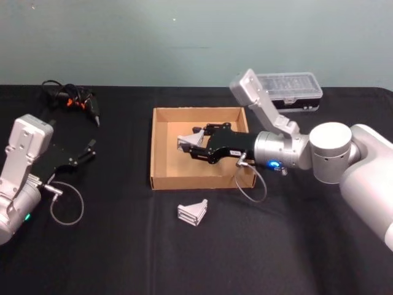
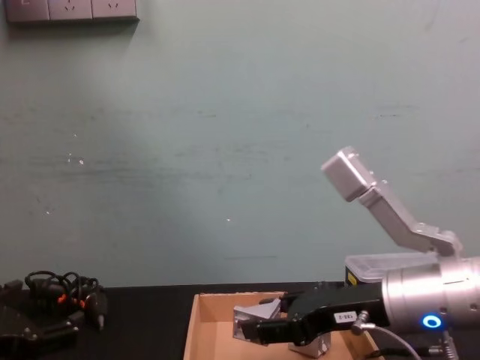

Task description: Use one hand to pick up the angle iron from the table and place it into the box.

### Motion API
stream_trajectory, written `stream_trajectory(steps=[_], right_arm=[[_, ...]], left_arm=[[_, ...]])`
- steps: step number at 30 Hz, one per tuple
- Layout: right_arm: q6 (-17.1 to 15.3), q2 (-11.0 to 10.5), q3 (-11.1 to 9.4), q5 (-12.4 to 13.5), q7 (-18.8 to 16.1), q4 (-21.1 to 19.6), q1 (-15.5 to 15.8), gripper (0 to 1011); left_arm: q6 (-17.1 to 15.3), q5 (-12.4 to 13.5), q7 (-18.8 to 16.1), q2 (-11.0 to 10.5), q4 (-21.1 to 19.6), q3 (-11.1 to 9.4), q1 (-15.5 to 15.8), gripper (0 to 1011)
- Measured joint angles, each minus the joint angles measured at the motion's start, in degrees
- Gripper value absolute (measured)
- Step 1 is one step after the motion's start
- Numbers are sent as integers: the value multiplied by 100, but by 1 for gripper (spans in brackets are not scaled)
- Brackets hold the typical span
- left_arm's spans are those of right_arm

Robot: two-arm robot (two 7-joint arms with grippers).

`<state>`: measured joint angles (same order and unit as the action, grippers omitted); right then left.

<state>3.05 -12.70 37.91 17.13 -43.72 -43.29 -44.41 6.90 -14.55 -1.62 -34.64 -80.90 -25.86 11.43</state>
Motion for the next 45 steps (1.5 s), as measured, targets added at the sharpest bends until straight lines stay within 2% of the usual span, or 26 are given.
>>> stream_trajectory(steps=[2, 10, 19, 27, 32, 33, 40, 45], right_arm=[[-80, 120, 24, -103, 53, 236, -113, 543], [-393, 312, 8, -273, 211, 588, -257, 543], [-511, 412, -88, -394, 277, 735, -307, 543], [-511, 408, -81, -392, 276, 730, -307, 547], [-513, 406, -77, -388, 281, 725, -307, 658], [-514, 406, -77, -387, 282, 725, -307, 715], [-516, 402, -73, -384, 285, 722, -307, 926], [-516, 400, -69, -380, 285, 718, -307, 1000]], left_arm=[[0, 0, 0, 0, 0, 0, 0, 1011], [0, 0, 0, 0, 0, 0, 0, 1011], [0, 0, 0, 0, 0, 0, 0, 1011], [0, 0, 0, 0, 0, 0, 0, 1011], [1, 0, 0, 0, 0, 0, 0, 1011], [0, 0, 0, 0, 0, 0, 0, 1011], [0, 0, 0, 0, 0, 0, 0, 1011], [0, 0, 0, 0, 0, 0, 0, 1011]])
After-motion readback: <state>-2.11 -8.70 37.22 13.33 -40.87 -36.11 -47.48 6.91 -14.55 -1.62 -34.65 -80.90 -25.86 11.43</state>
